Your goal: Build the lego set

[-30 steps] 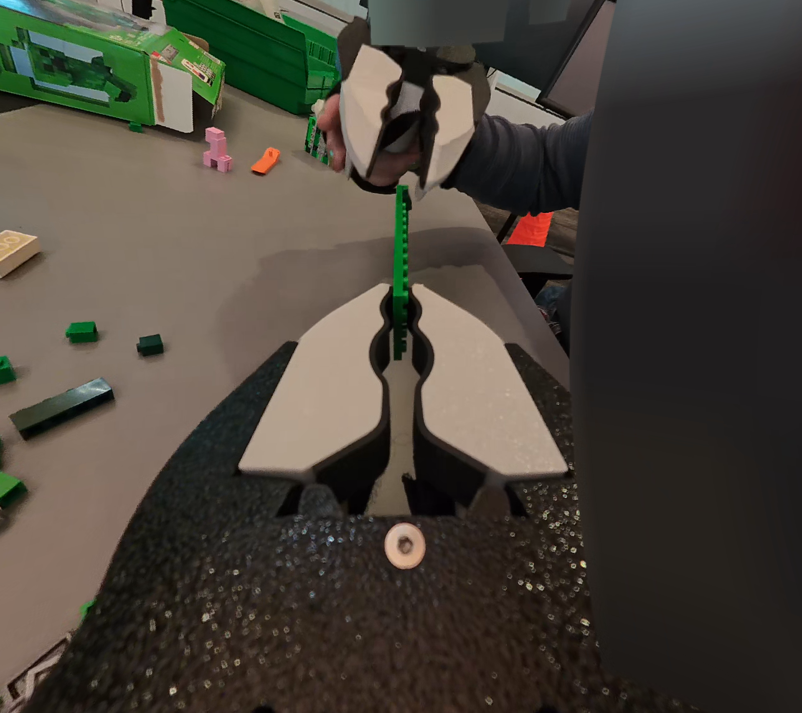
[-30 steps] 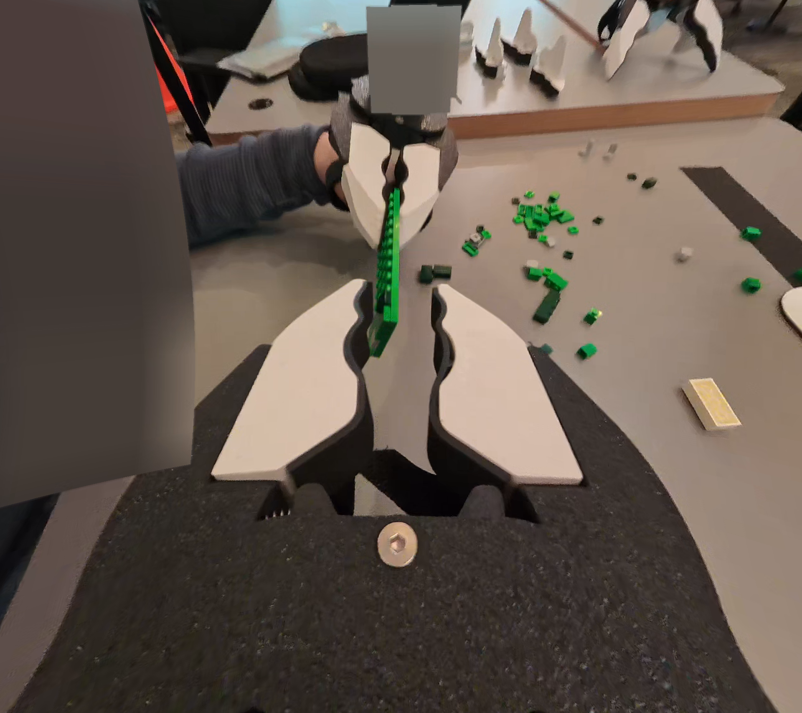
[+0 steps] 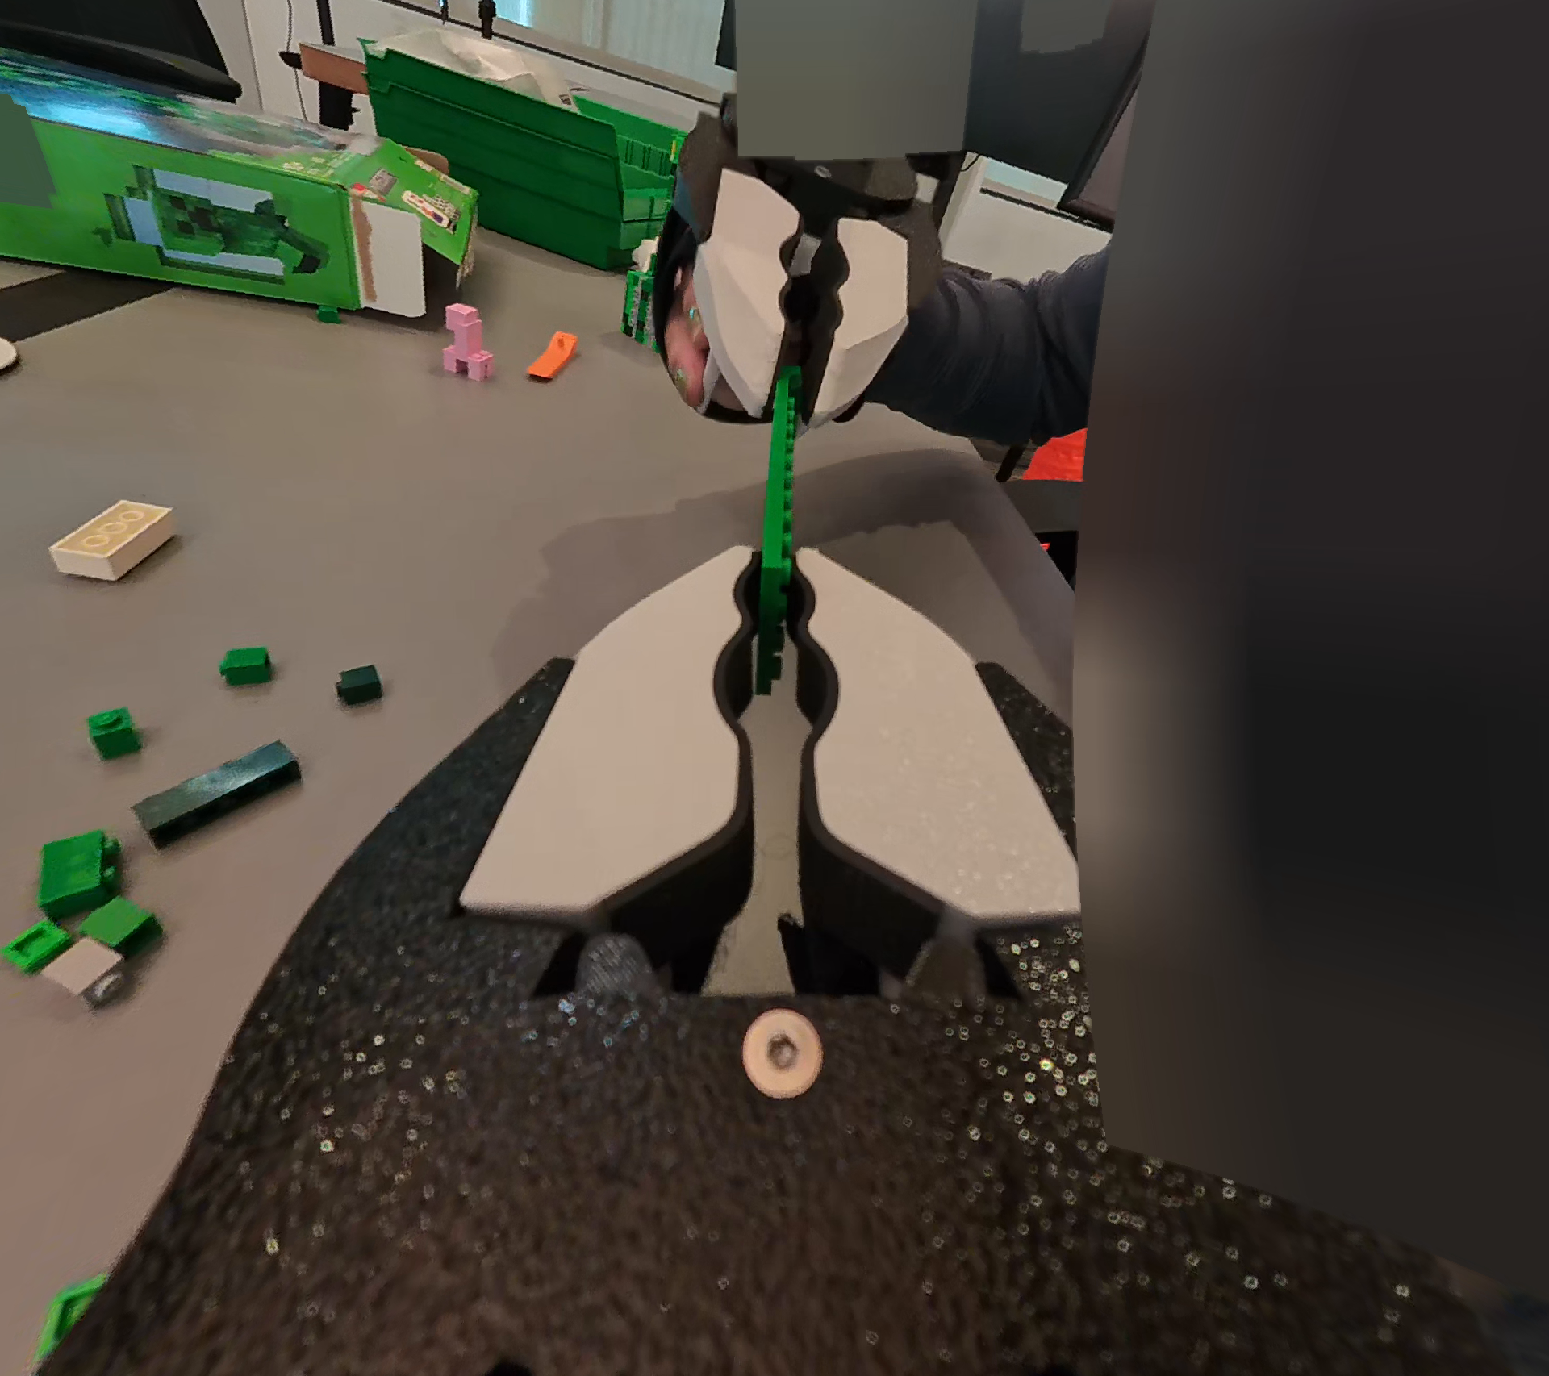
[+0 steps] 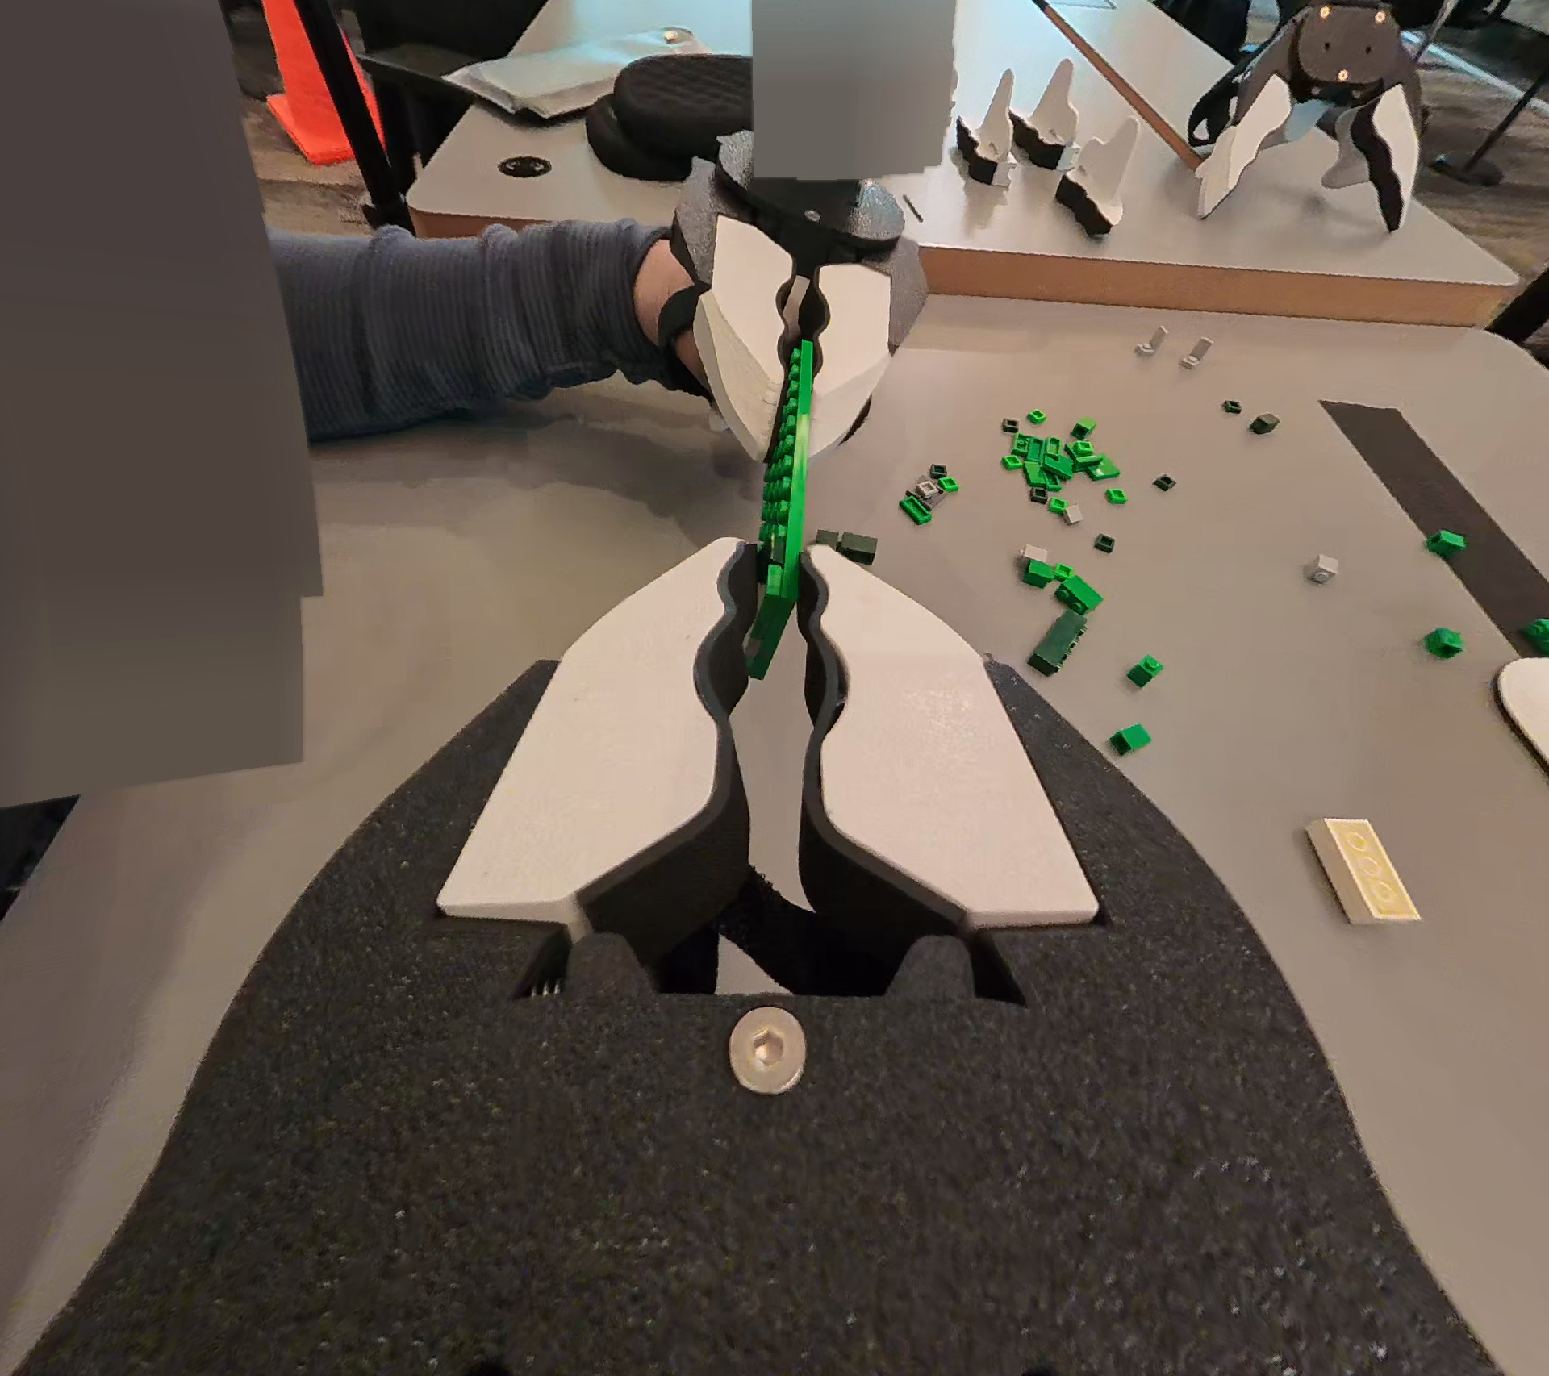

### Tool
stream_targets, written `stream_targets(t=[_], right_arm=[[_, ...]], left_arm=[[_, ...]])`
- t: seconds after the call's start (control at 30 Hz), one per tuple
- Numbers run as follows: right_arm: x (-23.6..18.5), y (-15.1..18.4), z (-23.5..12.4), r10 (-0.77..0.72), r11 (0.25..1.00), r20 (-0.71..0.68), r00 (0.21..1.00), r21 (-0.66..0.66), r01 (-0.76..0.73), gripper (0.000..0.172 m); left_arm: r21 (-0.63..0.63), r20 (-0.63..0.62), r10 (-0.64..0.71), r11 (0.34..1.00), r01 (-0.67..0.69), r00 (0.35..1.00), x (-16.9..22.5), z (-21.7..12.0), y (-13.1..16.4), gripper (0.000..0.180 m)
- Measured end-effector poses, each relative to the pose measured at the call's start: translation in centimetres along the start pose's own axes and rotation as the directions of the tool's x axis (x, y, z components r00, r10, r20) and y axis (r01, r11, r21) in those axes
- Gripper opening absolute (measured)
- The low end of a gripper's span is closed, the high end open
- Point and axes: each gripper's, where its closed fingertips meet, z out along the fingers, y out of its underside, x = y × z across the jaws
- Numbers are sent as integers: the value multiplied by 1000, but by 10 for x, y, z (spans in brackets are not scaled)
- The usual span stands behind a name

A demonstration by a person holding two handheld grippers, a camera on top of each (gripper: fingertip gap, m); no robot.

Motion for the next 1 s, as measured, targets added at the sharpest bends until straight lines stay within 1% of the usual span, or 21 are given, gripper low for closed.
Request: stream_targets(t=[0.17, 0.3, 0.57, 0.7, 0.83, 1.0], right_arm=[[1, 0, 3, 57, 998, 28, 998, 33, -58, 8], [0, 3, 2, 131, 989, 60, 990, 57, -135, 8], [-1, 8, -2, 268, 956, 127, 955, 89, -280, 8], [0, 11, -2, 310, 941, 152, 939, 94, -326, 8], [0, 13, -3, 349, 920, 183, 919, 119, -373, 8], [5, 22, -1, 391, 901, 216, 895, 112, -420, 8]], left_arm=[[-6, 12, 3, 1000, -3, 1000, -1, -3, 0, 4], [-25, 8, -2, 1000, 2, 1000, -1, -1, 2, 4], [-37, -17, -41, 999, 40, 999, -2, 4, 8, 4], [-48, -18, -56, 997, 55, 998, -2, 6, 11, 4], [-50, -33, -99, 994, 97, 995, -3, 10, 14, 4], [-72, -33, -136, 988, 133, 990, -5, 13, 19, 5]])
